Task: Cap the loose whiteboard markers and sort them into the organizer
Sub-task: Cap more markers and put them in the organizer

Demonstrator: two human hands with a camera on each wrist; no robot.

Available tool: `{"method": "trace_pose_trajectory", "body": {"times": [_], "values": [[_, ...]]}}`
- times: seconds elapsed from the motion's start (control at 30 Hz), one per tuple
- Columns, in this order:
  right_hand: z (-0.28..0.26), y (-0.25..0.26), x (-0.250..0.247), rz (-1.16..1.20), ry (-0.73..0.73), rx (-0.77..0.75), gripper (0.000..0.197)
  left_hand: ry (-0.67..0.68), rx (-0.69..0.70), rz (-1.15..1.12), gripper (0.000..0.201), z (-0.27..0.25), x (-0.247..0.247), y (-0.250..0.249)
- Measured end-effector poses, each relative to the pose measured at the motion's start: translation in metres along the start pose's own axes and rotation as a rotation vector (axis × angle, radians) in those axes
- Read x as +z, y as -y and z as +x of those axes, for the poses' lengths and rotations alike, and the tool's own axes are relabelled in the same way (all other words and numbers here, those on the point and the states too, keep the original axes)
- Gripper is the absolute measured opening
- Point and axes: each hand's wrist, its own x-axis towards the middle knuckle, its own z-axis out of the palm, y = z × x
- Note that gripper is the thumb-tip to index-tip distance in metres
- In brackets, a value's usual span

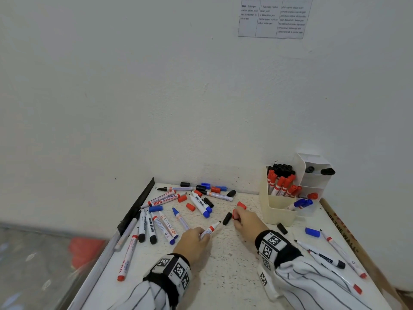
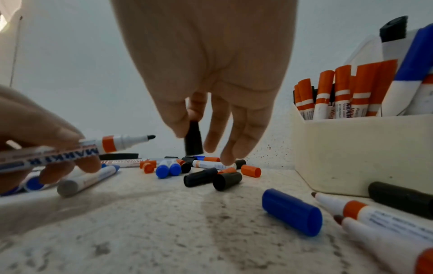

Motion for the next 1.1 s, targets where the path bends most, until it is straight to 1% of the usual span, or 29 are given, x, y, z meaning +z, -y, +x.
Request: {"method": "trace_pose_trajectory", "body": {"times": [0.07,0.13,0.17,0.3,0.47,0.6,0.7,0.83,0.87,0.93,0.97,1.03,1.1], "values": [[-0.002,0.002,-0.002,0.064,-0.033,-0.021,0.027,-0.014,0.0,-0.001,0.033,-0.001,0.0,0.001],[-0.004,0.004,-0.004,0.103,-0.021,-0.062,0.015,-0.018,0.01,0.002,0.032,-0.002,0.0,0.0],[-0.005,0.005,-0.004,0.117,-0.014,-0.076,0.013,-0.013,0.017,0.007,0.032,-0.003,0.0,0.0],[-0.008,0.01,-0.002,0.19,-0.017,-0.045,0.023,0.0,0.053,0.043,0.032,-0.005,-0.001,-0.003],[-0.013,0.013,-0.002,0.19,-0.034,-0.056,0.019,-0.031,0.045,0.079,0.031,-0.007,0.001,-0.001],[-0.013,0.01,-0.003,0.169,-0.052,-0.065,0.023,-0.077,0.008,0.128,0.031,-0.009,0.0,0.0],[-0.014,0.007,-0.004,0.181,-0.013,-0.088,0.022,-0.087,0.012,0.127,0.031,-0.01,-0.002,-0.003],[-0.014,0.005,-0.004,0.219,0.04,-0.106,0.024,-0.031,0.056,0.051,0.03,-0.009,-0.003,-0.008],[-0.014,0.005,-0.004,0.229,0.053,-0.101,0.022,-0.022,0.057,0.045,0.03,-0.008,-0.004,-0.009],[-0.013,0.005,-0.003,0.278,0.05,-0.071,0.009,-0.031,0.073,0.03,0.03,-0.007,-0.005,-0.011],[-0.012,0.006,-0.003,0.316,0.042,-0.046,0.006,-0.04,0.097,-0.015,0.029,-0.007,-0.006,-0.012],[-0.009,0.007,-0.003,0.348,0.008,0.003,0.028,-0.06,0.167,-0.103,0.028,-0.007,-0.008,-0.016],[-0.005,0.009,-0.004,0.37,-0.062,0.043,0.04,-0.09,0.225,-0.101,0.028,-0.006,-0.011,-0.021]]}}
